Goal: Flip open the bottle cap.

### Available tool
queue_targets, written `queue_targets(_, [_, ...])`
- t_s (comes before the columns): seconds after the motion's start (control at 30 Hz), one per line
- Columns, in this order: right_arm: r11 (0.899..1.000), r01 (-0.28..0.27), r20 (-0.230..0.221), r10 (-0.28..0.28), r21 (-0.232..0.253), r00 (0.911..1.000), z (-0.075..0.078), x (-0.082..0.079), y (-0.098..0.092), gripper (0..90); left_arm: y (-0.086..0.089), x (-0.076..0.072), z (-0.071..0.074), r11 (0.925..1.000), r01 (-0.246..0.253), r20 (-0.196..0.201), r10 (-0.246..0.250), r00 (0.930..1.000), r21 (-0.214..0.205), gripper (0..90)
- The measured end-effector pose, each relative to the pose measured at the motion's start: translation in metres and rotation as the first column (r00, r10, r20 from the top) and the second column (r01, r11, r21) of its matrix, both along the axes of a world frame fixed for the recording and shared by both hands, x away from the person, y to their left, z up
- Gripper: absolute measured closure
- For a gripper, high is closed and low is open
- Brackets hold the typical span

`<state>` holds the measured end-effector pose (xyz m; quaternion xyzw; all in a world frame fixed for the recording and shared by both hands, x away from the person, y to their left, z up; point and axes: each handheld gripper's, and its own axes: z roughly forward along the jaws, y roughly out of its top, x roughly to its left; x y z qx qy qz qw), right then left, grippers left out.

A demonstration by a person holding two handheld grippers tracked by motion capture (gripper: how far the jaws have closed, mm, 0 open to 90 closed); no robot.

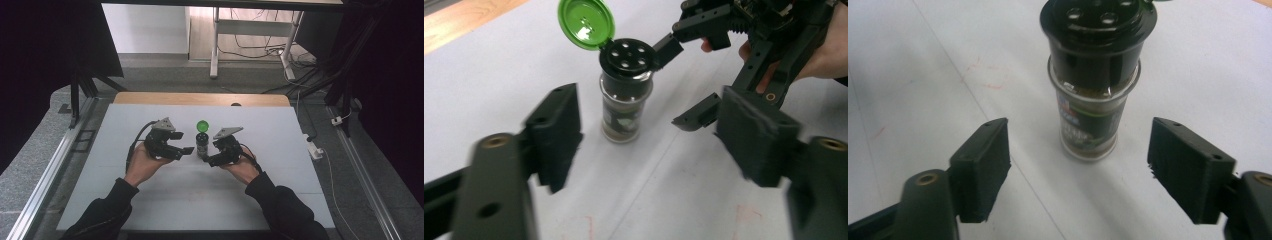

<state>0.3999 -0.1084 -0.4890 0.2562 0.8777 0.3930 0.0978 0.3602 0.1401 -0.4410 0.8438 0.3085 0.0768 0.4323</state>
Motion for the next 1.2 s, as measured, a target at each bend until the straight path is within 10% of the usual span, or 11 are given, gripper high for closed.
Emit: queue_targets(1.2, [0.999, -0.046, -0.103, 0.048, 0.025, 0.9935, 0.016, -0.065, -0.032, 2.1, 0.036, -0.061, -0.011, 0.9965, -0.022, -0.078, 0.015, 0.9968, -0.081, 0.0])
